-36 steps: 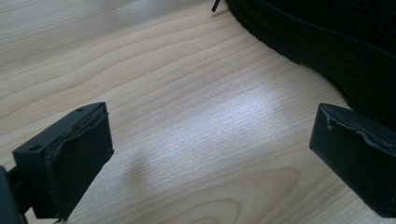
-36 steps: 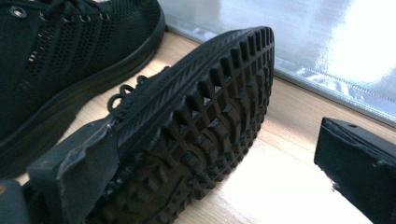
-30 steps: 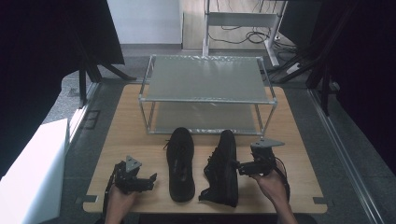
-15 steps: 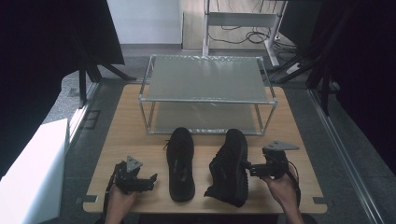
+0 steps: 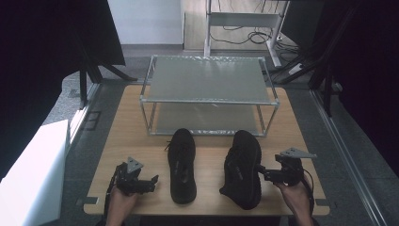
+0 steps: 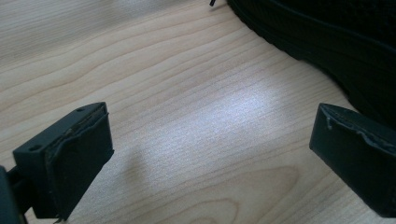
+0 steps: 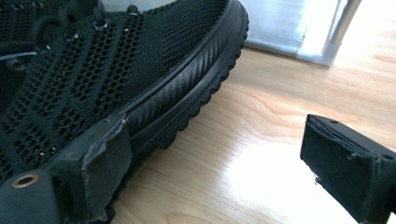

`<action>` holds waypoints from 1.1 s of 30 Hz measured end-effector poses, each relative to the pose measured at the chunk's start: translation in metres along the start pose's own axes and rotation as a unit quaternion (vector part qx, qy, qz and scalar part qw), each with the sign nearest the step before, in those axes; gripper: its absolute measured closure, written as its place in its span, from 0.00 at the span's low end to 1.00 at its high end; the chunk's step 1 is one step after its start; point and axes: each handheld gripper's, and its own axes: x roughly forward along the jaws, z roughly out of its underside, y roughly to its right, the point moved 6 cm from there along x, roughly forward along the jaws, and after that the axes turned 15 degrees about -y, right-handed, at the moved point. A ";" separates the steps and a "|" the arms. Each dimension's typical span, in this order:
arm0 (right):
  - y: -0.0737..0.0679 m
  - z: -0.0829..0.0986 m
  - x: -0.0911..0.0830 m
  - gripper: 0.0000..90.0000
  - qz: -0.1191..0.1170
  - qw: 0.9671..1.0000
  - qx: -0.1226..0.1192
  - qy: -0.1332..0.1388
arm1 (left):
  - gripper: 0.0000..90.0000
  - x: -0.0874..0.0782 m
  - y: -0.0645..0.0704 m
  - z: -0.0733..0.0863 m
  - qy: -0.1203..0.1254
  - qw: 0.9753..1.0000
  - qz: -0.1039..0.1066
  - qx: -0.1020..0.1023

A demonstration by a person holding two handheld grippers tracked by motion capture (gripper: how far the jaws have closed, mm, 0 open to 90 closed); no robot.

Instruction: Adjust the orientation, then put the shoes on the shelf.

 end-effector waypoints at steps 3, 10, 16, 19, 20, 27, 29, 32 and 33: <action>0.005 0.004 0.000 0.11 -0.005 1.000 0.005 0.000 | 0.00 0.000 0.000 0.000 0.001 1.000 0.002 -0.001; 0.018 0.015 0.004 0.12 -0.002 1.000 0.016 -0.016 | 0.00 -0.001 0.000 0.000 0.002 1.000 0.004 -0.004; 0.034 0.025 0.006 0.12 -0.012 0.999 0.046 -0.022 | 0.00 -0.001 0.000 0.000 0.003 1.000 0.005 -0.005; 0.036 0.026 0.008 0.10 -0.012 0.999 0.044 -0.021 | 0.00 0.000 0.000 0.000 0.001 1.000 0.006 -0.006; 0.036 0.026 0.009 0.10 -0.012 0.999 0.042 -0.020 | 0.00 -0.001 0.000 0.000 0.001 1.000 0.006 -0.007; 0.035 0.026 0.006 0.09 -0.008 0.999 0.033 -0.008 | 0.00 -0.003 0.002 -0.001 0.003 1.000 0.013 -0.015; 0.034 0.025 0.002 0.09 -0.009 1.000 0.022 0.002 | 0.00 -0.006 0.005 -0.004 0.010 1.000 0.017 -0.016; 0.033 0.025 -0.003 0.08 -0.015 1.000 0.021 0.013 | 0.00 -0.008 0.009 -0.006 0.015 0.999 0.026 -0.016; 0.032 0.025 -0.004 0.08 -0.018 0.999 0.022 0.017 | 0.00 -0.009 0.011 -0.007 0.016 0.999 0.028 -0.016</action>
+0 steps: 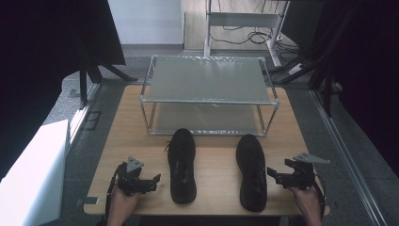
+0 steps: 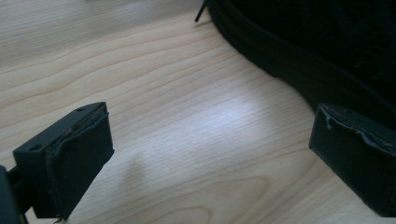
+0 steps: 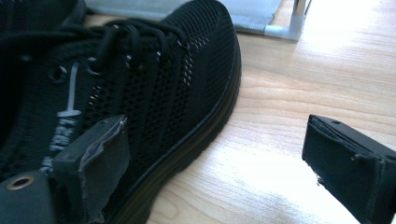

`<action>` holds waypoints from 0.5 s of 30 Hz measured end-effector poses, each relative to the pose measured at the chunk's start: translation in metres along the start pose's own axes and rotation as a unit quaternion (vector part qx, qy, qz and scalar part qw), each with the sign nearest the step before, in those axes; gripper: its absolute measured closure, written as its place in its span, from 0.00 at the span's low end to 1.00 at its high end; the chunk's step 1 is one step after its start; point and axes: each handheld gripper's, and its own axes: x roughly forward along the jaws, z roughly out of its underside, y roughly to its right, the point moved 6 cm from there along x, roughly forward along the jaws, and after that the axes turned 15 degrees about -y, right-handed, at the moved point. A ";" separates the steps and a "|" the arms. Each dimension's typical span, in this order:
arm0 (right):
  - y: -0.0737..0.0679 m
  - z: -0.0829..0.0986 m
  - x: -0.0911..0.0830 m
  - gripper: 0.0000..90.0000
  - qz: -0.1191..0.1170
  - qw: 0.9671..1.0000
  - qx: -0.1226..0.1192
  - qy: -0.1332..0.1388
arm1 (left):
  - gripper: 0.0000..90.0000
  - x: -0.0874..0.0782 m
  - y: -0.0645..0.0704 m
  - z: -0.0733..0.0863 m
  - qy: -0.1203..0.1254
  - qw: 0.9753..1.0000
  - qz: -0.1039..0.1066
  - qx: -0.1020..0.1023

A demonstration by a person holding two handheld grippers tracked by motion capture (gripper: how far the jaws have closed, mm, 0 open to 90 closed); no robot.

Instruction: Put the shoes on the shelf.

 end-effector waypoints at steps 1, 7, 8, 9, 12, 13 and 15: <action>0.000 0.000 0.000 0.08 0.000 1.000 0.000 0.000 | 0.00 0.000 0.000 0.000 0.000 1.000 0.000 0.000; -0.012 0.000 -0.010 0.04 -0.026 0.999 0.005 0.020 | 0.00 -0.010 0.020 -0.010 0.031 0.999 0.027 -0.007; -0.013 0.000 -0.011 0.04 -0.032 0.999 0.007 0.023 | 0.00 -0.011 0.024 -0.011 0.036 0.999 0.034 -0.006; -0.015 0.001 -0.011 0.04 -0.037 0.999 0.010 0.025 | 0.00 -0.012 0.027 -0.012 0.039 0.998 0.040 -0.008; -0.017 0.003 -0.011 0.04 -0.052 0.998 0.019 0.031 | 0.00 -0.013 0.034 -0.015 0.045 0.998 0.047 -0.009; -0.020 0.005 -0.011 0.04 -0.067 0.997 0.029 0.036 | 0.00 -0.013 0.039 -0.019 0.051 0.997 0.053 -0.013; -0.025 0.005 -0.009 0.05 -0.075 0.996 0.032 0.041 | 0.00 -0.012 0.043 -0.024 0.058 0.996 0.062 -0.023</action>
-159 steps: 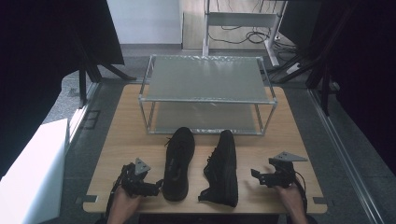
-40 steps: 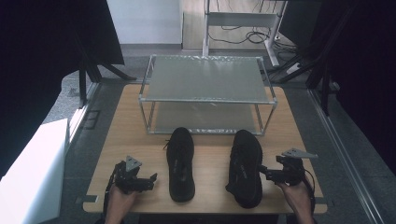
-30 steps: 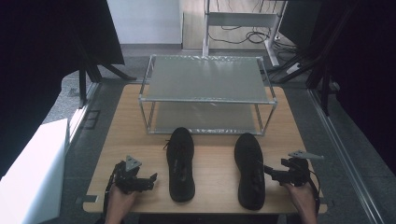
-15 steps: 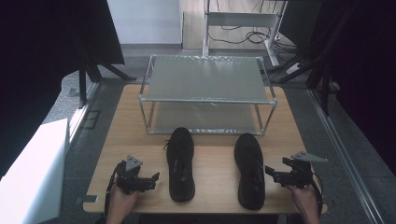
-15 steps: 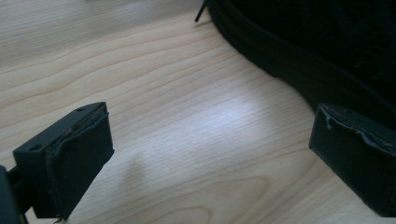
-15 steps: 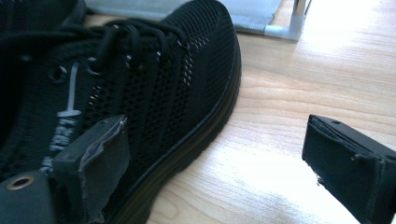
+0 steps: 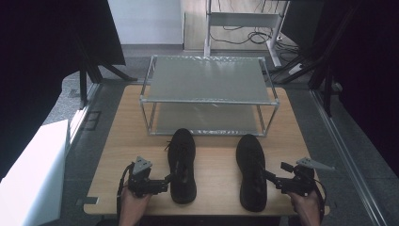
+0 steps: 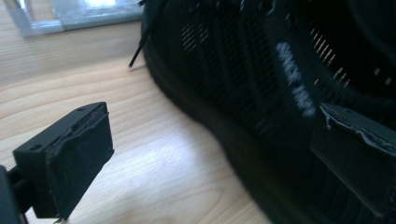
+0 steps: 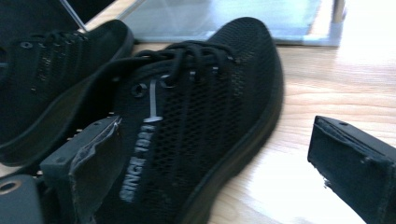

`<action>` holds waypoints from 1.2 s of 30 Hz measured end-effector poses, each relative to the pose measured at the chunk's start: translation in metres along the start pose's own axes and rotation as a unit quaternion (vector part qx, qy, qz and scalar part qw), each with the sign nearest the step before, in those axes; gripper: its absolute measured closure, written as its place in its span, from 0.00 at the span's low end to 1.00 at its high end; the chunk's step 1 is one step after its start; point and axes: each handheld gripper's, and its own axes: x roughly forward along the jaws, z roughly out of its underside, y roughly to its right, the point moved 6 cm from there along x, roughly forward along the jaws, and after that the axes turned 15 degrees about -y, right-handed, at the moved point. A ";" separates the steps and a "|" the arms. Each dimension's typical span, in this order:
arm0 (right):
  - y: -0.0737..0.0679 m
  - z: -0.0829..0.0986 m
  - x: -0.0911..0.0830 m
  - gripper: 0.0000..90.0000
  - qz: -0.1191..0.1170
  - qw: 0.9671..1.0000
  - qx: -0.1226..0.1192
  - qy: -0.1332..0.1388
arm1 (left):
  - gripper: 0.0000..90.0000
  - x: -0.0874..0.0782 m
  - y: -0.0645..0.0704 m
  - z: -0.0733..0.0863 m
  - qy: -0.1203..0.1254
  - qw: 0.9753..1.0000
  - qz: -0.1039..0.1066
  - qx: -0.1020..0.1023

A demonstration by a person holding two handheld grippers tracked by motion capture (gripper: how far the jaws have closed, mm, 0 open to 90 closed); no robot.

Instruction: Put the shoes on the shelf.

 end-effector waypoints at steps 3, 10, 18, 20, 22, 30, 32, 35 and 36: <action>-0.007 0.001 0.007 0.05 0.001 1.000 -0.007 -0.010 | 0.00 0.004 0.004 -0.007 0.008 1.000 0.012 -0.014; -0.014 -0.003 0.025 0.04 0.000 1.000 0.001 -0.020 | 0.00 0.017 0.014 -0.021 0.014 0.999 0.042 -0.028; -0.012 -0.006 0.046 0.04 0.032 0.998 -0.010 -0.052 | 0.00 0.040 0.014 -0.029 -0.021 0.999 0.024 -0.026; -0.013 -0.008 0.051 0.08 0.042 0.998 -0.006 -0.056 | 0.00 0.047 0.012 -0.030 -0.031 0.999 0.025 -0.029; -0.013 -0.009 0.055 0.14 0.066 0.996 -0.010 -0.057 | 0.00 0.050 0.011 -0.031 -0.036 0.999 0.016 -0.029; -0.013 -0.011 0.054 0.44 0.141 0.989 -0.014 -0.045 | 0.19 0.055 0.007 -0.038 -0.042 0.999 0.003 -0.033; -0.011 -0.011 0.053 0.51 0.147 0.988 -0.006 -0.039 | 0.26 0.053 0.006 -0.037 -0.042 0.998 -0.008 -0.034; -0.009 -0.010 0.049 0.65 0.149 0.989 0.002 -0.024 | 0.42 0.048 0.000 -0.035 -0.028 0.999 0.000 -0.042; -0.009 -0.011 0.047 0.70 0.150 0.989 -0.001 -0.019 | 0.46 0.046 -0.002 -0.035 -0.024 0.999 0.006 -0.046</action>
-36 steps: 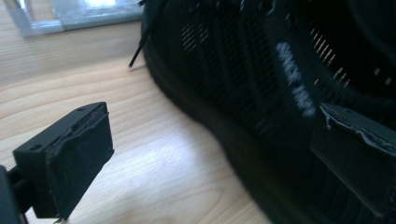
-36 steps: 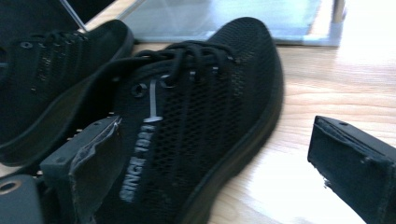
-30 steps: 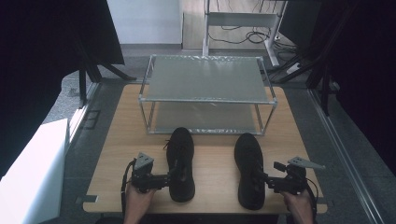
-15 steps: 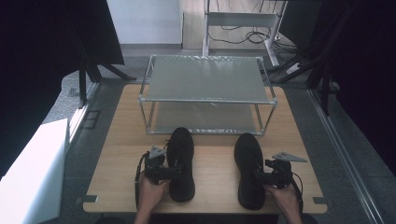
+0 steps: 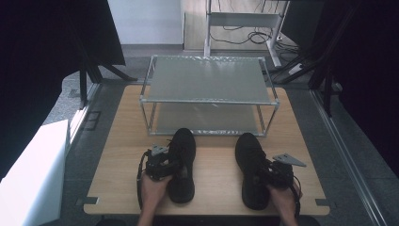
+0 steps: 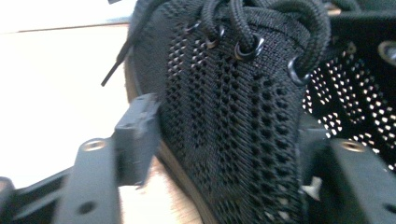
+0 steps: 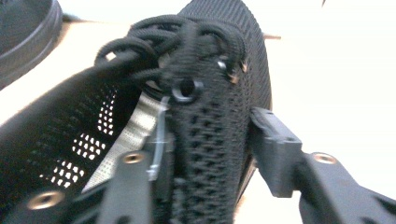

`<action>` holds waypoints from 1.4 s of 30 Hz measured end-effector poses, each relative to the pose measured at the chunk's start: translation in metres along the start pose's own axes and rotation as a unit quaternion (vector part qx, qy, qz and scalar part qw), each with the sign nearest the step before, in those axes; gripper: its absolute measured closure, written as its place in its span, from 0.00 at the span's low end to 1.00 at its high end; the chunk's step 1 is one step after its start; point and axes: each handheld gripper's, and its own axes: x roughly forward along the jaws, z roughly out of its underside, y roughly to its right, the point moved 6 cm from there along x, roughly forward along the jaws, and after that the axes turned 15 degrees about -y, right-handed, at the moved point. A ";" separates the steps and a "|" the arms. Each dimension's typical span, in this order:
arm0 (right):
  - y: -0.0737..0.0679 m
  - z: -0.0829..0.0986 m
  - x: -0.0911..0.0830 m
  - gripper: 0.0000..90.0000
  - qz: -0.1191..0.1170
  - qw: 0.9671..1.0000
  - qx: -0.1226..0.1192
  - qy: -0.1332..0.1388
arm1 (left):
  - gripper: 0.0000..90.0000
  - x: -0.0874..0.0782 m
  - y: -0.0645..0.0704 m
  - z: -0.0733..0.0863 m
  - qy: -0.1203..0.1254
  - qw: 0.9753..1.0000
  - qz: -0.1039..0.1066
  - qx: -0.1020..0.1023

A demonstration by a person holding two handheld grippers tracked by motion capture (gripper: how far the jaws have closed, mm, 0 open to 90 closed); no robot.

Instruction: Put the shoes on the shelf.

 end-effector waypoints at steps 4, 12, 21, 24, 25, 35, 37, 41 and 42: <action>0.002 0.000 -0.002 0.79 0.008 1.000 -0.001 0.006 | 0.55 -0.003 -0.003 0.001 -0.002 1.000 0.002 0.001; 0.008 0.001 -0.004 0.83 -0.013 0.999 0.034 0.016 | 0.81 -0.012 -0.012 0.002 0.002 1.000 -0.005 0.005; 0.014 0.000 -0.006 0.84 -0.067 0.994 0.082 0.021 | 0.91 -0.017 -0.038 0.006 0.028 0.997 0.062 -0.045; 0.014 0.000 -0.006 0.84 -0.090 0.991 0.097 0.021 | 0.91 -0.016 -0.043 0.007 0.037 0.993 0.086 -0.066; 0.014 -0.001 -0.007 0.84 -0.100 0.989 0.103 0.024 | 0.91 -0.016 -0.044 0.007 0.039 0.992 0.092 -0.076; 0.009 -0.012 -0.015 0.84 -0.189 0.970 0.149 0.046 | 0.92 -0.024 -0.025 0.000 0.036 0.994 0.089 -0.060; 0.006 -0.015 -0.017 0.84 -0.202 0.966 0.156 0.049 | 0.92 -0.029 -0.019 -0.005 0.047 0.992 0.102 -0.062; 0.002 -0.021 -0.020 0.84 -0.228 0.958 0.165 0.056 | 0.92 -0.039 -0.009 -0.012 0.062 0.991 0.106 -0.058; 0.001 -0.023 -0.021 0.84 -0.232 0.957 0.164 0.059 | 0.92 -0.041 -0.007 -0.014 0.065 0.990 0.107 -0.058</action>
